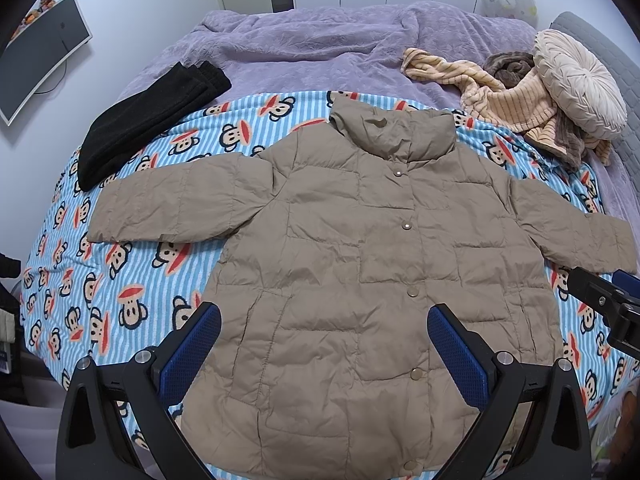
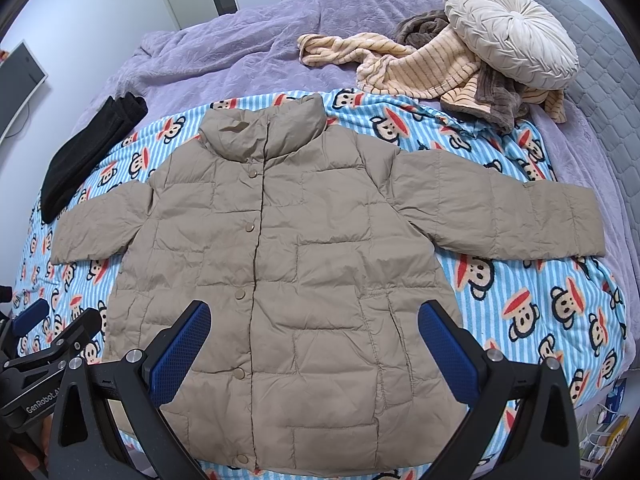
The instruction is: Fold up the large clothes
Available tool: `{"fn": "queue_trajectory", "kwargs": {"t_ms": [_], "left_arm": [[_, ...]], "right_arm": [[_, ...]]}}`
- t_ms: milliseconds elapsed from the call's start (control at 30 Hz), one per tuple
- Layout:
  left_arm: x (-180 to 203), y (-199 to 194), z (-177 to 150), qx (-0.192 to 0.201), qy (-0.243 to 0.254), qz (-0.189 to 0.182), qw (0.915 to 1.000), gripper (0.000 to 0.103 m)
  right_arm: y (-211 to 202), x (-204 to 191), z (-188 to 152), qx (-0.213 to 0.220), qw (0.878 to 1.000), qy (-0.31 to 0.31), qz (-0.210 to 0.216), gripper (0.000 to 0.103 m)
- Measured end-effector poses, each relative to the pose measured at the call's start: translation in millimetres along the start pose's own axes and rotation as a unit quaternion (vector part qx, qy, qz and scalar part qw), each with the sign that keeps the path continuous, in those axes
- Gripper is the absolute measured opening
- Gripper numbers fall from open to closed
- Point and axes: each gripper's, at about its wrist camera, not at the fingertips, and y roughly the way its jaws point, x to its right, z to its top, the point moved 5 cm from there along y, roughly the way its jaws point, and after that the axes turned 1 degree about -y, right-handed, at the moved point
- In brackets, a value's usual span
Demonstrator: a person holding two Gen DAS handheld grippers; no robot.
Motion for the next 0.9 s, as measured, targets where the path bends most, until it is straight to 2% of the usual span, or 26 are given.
{"fn": "queue_trajectory", "kwargs": {"t_ms": [900], "left_arm": [[-1.2,0.6,1.7,0.0,0.001,-0.001,1.0,0.103]], "right_arm": [[0.4,-4.7,-0.9,0.001,1.0,-0.001,0.0,0.103]]}}
